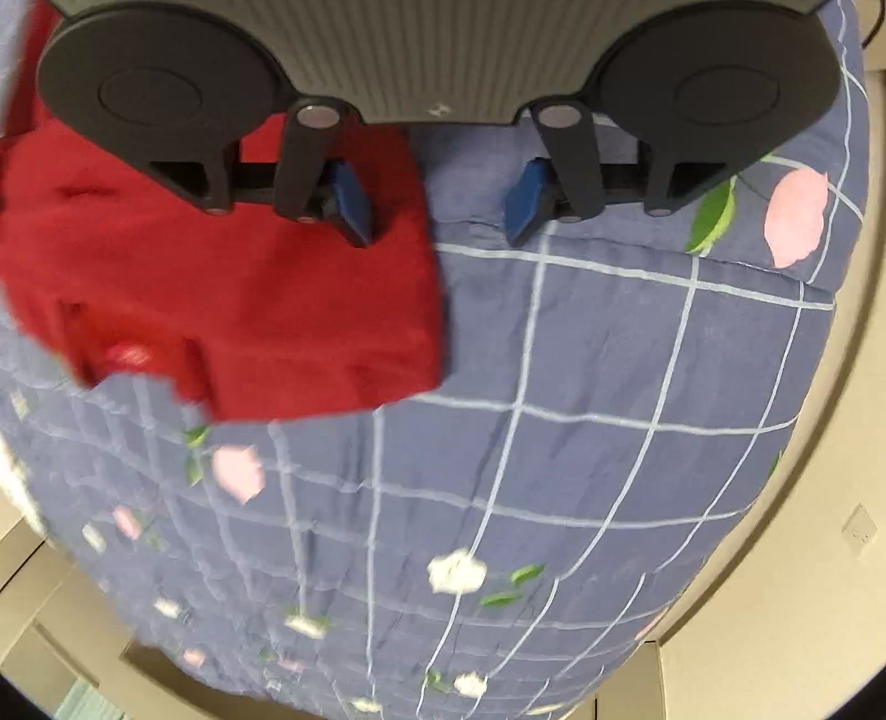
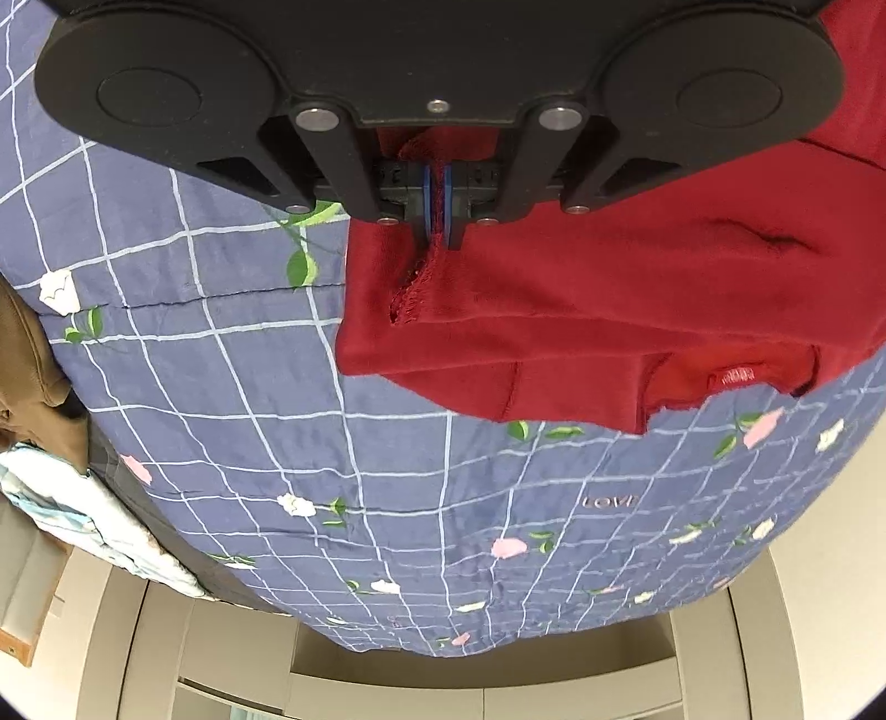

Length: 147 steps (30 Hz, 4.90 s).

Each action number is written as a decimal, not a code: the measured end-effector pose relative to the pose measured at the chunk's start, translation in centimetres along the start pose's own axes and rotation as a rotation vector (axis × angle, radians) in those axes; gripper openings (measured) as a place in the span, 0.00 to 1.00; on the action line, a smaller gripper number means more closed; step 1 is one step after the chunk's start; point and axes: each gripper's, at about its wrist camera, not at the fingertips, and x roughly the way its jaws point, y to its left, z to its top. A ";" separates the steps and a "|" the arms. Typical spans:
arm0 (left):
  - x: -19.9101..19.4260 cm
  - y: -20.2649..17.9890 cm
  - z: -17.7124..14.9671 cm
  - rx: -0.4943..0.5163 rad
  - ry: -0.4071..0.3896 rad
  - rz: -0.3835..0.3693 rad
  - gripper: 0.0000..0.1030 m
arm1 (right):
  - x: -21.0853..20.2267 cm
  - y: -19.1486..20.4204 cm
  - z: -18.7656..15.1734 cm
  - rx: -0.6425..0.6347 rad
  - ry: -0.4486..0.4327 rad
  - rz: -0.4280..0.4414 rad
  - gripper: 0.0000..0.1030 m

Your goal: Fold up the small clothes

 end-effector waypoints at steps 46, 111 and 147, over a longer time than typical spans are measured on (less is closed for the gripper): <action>-12.5 1.8 -20.5 0.013 0.180 -0.020 0.99 | -18.2 3.2 -17.3 0.110 0.129 0.093 0.99; -15.6 -5.0 -42.9 1.684 -0.287 0.094 0.60 | -23.0 8.0 -29.7 -0.968 0.171 -0.060 0.70; -22.8 -5.3 -11.7 0.663 -0.067 -0.172 0.08 | -24.1 7.1 -6.8 -0.882 0.029 0.062 0.04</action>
